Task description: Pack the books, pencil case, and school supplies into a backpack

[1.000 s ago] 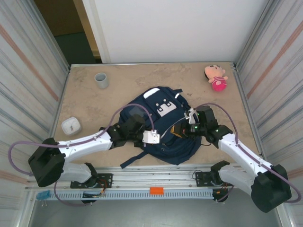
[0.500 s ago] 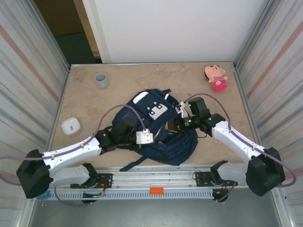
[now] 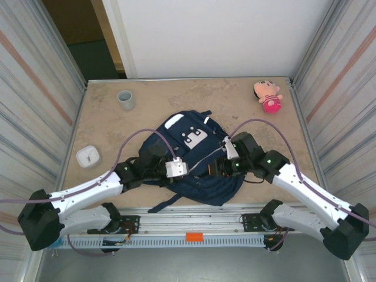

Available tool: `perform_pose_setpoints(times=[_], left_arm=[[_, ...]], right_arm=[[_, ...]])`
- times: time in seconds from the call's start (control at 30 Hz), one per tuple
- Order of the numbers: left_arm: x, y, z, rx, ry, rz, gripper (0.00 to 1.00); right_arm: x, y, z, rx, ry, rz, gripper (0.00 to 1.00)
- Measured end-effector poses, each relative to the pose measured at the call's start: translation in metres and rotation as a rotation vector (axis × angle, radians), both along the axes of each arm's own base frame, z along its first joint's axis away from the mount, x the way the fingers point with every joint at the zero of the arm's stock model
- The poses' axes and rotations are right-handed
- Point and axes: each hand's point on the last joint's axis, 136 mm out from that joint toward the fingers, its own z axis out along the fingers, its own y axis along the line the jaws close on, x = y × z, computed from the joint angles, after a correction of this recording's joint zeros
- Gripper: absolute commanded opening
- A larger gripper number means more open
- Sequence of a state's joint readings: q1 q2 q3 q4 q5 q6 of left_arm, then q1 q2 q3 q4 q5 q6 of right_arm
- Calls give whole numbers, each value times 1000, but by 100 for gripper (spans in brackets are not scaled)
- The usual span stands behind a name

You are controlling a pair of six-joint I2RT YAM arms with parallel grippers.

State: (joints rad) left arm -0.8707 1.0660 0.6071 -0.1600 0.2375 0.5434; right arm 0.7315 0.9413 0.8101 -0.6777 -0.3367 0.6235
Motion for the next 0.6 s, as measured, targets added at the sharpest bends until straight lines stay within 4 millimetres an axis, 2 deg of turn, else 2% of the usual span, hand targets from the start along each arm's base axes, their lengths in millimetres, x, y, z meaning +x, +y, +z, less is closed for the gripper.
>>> perform_pose_setpoints(times=[0.17,0.27,0.47,0.6], left_arm=[[1,1,2,-7,-1,4,0],[0,1,1,-8,1,3,0],[0,1,1,-8,4,1,0],[-1,1,1,-9,7,-2,0]], right_arm=[[-25,10,9,11,-19,44,43],[-34,19,6,0,-20,68,43],[-31,34,-20,-95,12,91,43],[-27,43,-24,-131,11,101,42]])
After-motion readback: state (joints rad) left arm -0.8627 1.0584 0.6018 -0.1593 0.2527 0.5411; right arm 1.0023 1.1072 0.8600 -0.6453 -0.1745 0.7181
